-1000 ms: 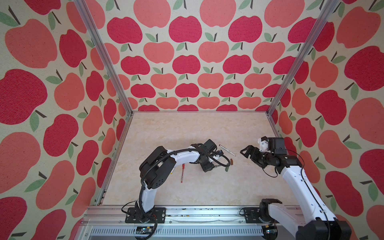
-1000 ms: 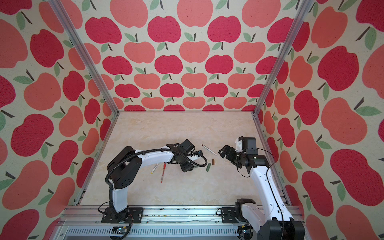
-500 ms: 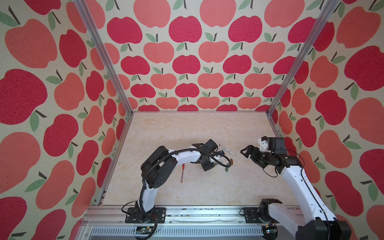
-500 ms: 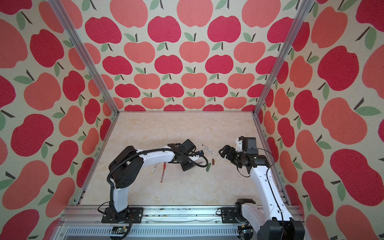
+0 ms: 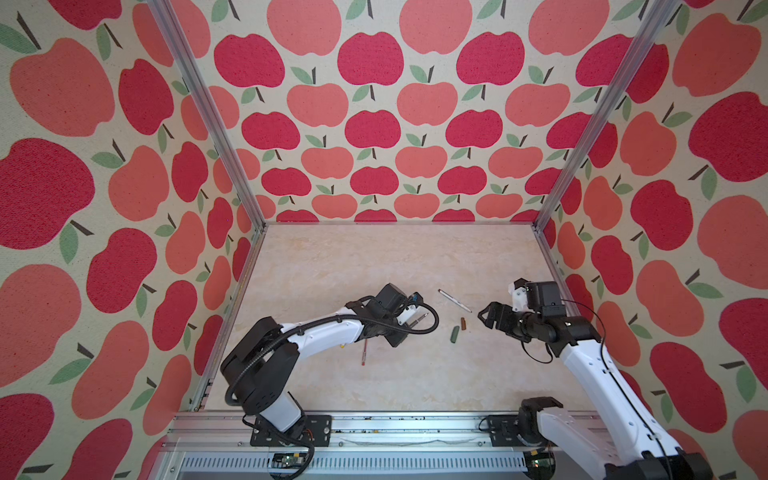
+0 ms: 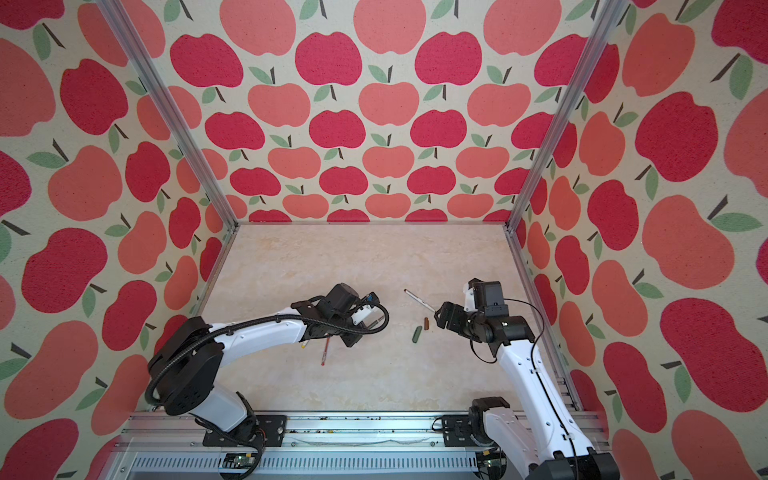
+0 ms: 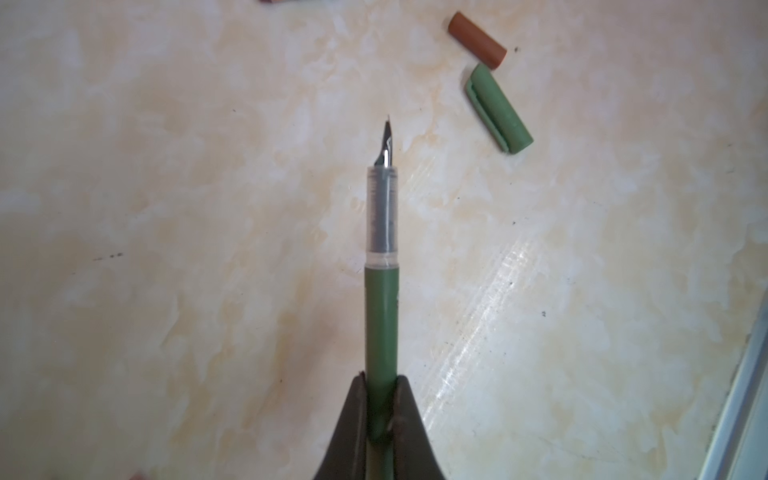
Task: Insert the pens into the pen caps
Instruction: 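Raise the green pen upright with the left gripper while the right gripper approaches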
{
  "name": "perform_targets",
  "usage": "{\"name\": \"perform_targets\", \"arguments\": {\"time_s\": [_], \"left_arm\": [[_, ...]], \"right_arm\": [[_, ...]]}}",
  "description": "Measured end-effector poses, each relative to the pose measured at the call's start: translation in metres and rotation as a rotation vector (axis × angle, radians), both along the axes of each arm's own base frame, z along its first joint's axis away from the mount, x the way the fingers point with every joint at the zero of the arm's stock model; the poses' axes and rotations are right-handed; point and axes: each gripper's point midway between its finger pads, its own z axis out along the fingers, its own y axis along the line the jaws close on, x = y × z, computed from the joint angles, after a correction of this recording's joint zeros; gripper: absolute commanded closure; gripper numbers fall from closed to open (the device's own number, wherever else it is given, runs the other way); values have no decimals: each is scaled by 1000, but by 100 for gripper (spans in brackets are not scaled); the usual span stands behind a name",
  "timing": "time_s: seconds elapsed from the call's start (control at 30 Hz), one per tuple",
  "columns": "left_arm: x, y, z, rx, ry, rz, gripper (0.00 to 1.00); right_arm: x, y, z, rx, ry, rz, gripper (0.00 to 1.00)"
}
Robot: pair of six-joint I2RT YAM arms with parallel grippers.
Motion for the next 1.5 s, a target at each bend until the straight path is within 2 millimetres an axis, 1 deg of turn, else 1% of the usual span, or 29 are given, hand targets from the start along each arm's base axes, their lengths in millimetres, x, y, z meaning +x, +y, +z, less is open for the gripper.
{"name": "perform_targets", "arguments": {"time_s": [0.03,0.17,0.3,0.33,0.4,0.47,0.53,0.63,0.73,0.83,0.93,1.0,1.07,1.13,1.17,1.2,1.3,1.33,1.43,1.5], "left_arm": [[-2,3,15,-49,-23,24,100],[-9,18,65,-186,-84,112,100],[-16,37,116,-322,-146,188,100],[-19,43,125,-352,-156,203,100],[-24,54,133,-397,-160,236,100],[-28,64,129,-422,-141,267,100],[-33,73,116,-434,-102,297,100],[-39,81,97,-437,-51,324,100],[-44,82,87,-445,-18,328,100],[-47,80,81,-462,10,324,100],[-50,77,75,-482,37,313,100],[-53,74,73,-504,59,300,100],[-55,70,74,-539,82,285,100],[-55,68,81,-588,98,271,100],[-55,67,85,-612,102,265,100],[-53,66,91,-639,107,260,100],[-49,64,106,-713,116,248,100],[-48,64,111,-735,120,243,100],[-44,62,119,-780,138,232,100],[-43,59,119,-792,157,225,100]], "right_arm": [[-3,4,-2,-18,5,17,15],[-11,20,-12,-93,37,68,18],[-16,35,-27,-155,89,85,24],[-16,37,-33,-171,109,80,25],[-16,40,-45,-201,151,71,25],[-15,43,-56,-232,192,64,26],[-11,48,-66,-261,230,57,26],[-6,55,-74,-277,255,48,28],[0,59,-77,-278,260,34,29],[5,63,-79,-277,272,21,30],[10,75,-76,-239,258,32,29],[13,93,-66,-163,227,67,29],[16,116,-47,-47,169,117,29],[16,137,-15,96,78,182,29],[15,143,0,149,38,210,29],[12,149,19,207,-14,245,30],[-2,162,71,340,-150,359,31],[-8,166,84,372,-186,400,31],[-31,182,111,448,-256,529,31],[-44,193,118,475,-275,602,30]]}}
